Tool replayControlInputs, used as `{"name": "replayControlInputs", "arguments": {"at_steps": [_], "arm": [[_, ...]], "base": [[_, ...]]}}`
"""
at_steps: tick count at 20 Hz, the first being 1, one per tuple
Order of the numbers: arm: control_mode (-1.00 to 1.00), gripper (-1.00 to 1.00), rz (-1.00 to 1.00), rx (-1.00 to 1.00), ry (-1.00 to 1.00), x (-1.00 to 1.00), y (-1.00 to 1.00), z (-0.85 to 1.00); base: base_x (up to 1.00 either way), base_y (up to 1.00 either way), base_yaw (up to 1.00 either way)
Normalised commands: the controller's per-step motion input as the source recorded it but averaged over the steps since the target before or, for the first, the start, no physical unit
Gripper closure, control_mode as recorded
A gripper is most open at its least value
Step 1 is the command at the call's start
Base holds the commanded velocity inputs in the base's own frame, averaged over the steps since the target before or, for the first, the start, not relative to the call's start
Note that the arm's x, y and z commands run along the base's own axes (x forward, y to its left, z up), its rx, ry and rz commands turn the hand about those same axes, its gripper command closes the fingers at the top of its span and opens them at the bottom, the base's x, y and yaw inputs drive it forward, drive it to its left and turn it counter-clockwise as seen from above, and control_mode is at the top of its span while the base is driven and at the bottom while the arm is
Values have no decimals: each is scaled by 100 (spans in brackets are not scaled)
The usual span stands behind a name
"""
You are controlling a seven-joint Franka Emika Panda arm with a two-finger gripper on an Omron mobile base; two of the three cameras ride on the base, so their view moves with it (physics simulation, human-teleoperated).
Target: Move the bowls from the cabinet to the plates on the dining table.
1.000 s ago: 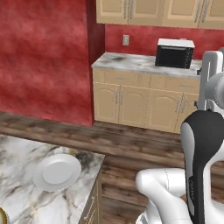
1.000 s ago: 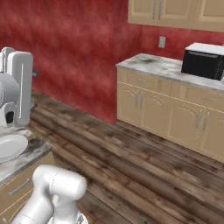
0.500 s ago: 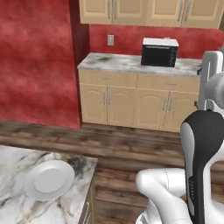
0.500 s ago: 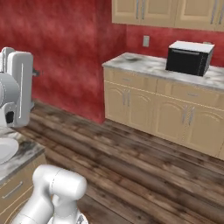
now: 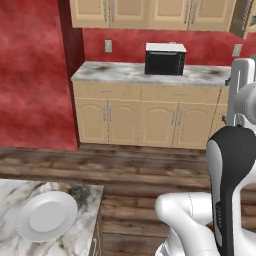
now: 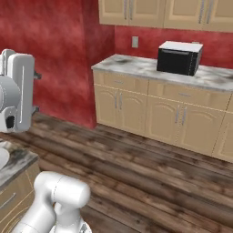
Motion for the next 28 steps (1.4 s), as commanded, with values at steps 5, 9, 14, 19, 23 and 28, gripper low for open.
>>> {"name": "replayControlInputs", "arguments": {"at_steps": [5, 9, 14, 19, 23, 28], "arm": [[100, -100, 0, 0, 0, 0, 0, 0], [100, -100, 0, 0, 0, 0, 0, 0], [100, -100, 0, 0, 0, 0, 0, 0], [100, -100, 0, 0, 0, 0, 0, 0], [100, -100, 0, 0, 0, 0, 0, 0], [100, -100, 0, 0, 0, 0, 0, 0]], "base": [[0, -4, -23], [4, -17, -20], [6, -26, -17], [13, -42, -9], [17, -48, -4], [18, -49, -3]]}}
